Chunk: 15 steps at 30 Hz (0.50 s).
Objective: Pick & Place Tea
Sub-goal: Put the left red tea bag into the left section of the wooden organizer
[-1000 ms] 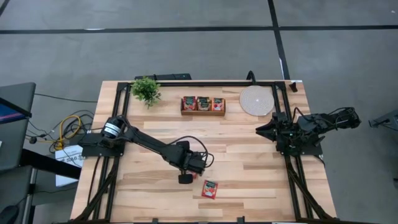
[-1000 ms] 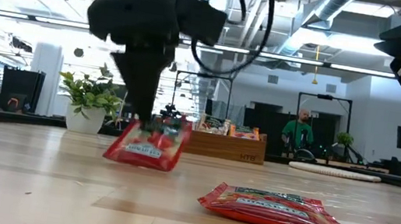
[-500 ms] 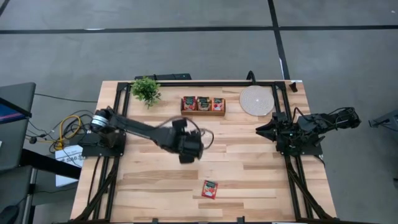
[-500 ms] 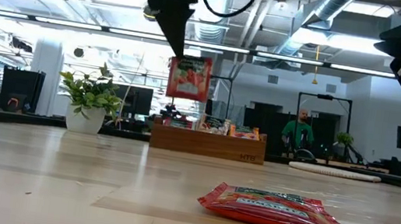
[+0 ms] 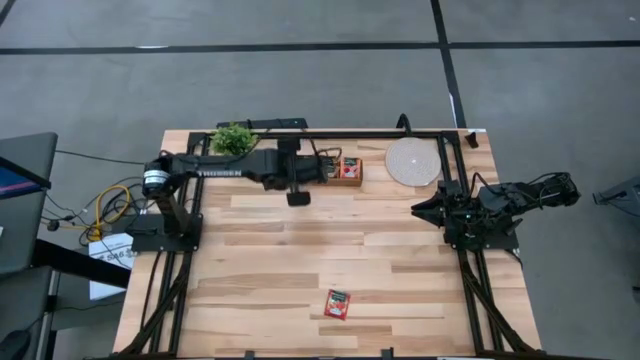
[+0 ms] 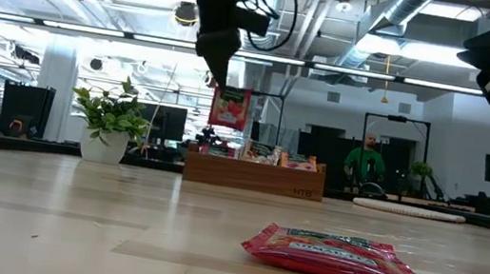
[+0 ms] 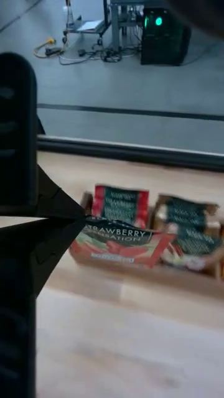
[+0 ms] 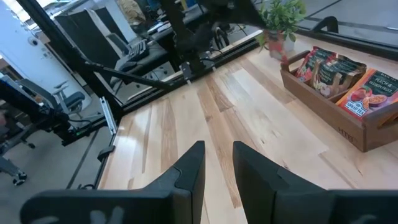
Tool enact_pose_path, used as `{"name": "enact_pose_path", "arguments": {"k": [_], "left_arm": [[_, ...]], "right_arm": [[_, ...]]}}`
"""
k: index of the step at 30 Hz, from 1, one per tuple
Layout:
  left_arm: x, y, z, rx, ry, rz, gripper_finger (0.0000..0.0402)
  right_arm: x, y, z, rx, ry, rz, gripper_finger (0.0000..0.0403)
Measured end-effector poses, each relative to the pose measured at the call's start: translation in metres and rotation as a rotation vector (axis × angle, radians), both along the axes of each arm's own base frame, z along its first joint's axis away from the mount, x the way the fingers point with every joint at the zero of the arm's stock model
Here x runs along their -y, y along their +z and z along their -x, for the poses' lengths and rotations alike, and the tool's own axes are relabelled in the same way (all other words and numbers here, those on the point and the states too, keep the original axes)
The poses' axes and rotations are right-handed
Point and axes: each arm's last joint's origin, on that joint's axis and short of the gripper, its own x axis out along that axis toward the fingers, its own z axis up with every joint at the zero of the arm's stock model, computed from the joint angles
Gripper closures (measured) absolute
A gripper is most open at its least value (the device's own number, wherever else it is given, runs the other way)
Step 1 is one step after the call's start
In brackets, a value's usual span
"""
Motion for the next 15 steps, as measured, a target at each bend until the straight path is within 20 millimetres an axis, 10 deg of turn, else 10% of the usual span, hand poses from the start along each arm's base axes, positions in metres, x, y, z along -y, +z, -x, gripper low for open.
{"name": "enact_pose_path", "arguments": {"k": [15], "left_arm": [[-0.060,-0.013,0.011,0.005,-0.009,0.094,0.0401]], "right_arm": [[0.000,0.000,0.000,0.000,0.017,0.076,0.0327]]}}
